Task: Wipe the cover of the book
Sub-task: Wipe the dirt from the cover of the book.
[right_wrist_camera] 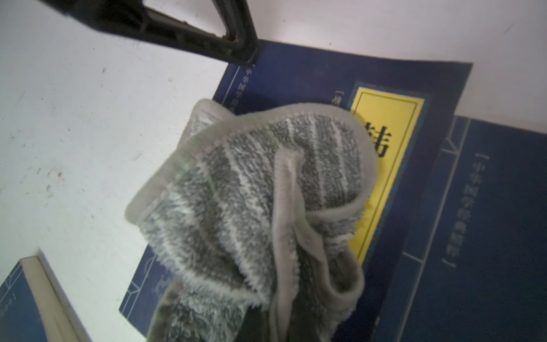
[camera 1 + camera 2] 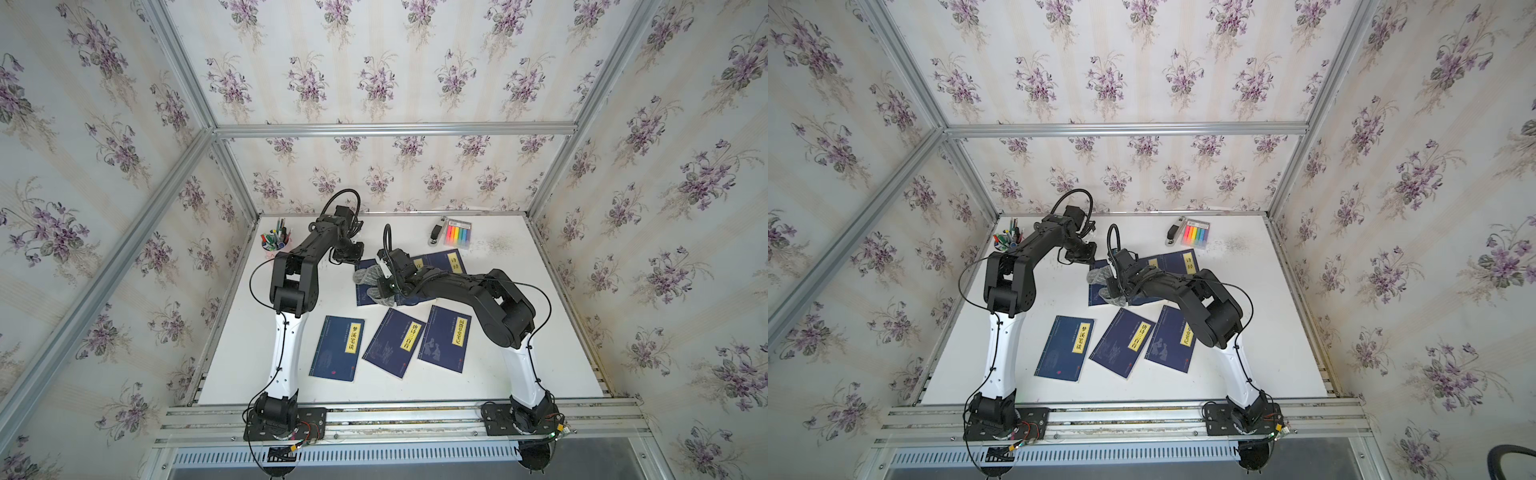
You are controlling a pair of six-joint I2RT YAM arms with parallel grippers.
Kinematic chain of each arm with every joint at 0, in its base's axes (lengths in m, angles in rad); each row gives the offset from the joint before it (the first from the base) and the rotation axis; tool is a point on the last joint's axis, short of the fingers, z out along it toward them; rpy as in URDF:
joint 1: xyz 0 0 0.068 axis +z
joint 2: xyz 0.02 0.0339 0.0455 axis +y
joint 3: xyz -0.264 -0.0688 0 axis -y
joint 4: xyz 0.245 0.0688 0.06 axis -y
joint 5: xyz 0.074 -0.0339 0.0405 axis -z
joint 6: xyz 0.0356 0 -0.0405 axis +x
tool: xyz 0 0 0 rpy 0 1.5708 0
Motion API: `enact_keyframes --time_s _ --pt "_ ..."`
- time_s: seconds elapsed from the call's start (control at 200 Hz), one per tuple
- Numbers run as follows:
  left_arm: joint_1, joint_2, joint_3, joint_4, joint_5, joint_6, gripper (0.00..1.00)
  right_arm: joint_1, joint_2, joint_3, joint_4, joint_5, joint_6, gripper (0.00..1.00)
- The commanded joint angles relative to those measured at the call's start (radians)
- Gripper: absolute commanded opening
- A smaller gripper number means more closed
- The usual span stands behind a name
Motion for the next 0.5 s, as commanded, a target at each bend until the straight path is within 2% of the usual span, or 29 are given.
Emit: enact_keyframes --time_s 0.0,0.165,0.495 --pt "-0.003 0.043 0.046 -0.079 -0.034 0.010 0.09 -0.002 0.024 -0.002 -0.263 0.006 0.023 0.00" --pt "-0.009 0.070 0.079 -0.115 -0.060 0.020 0.01 -0.023 0.055 0.064 -0.273 0.019 0.044 0.00" --pt "-0.018 0.079 0.087 -0.127 -0.072 0.023 0.00 -0.091 0.191 0.288 -0.325 -0.011 0.048 0.00"
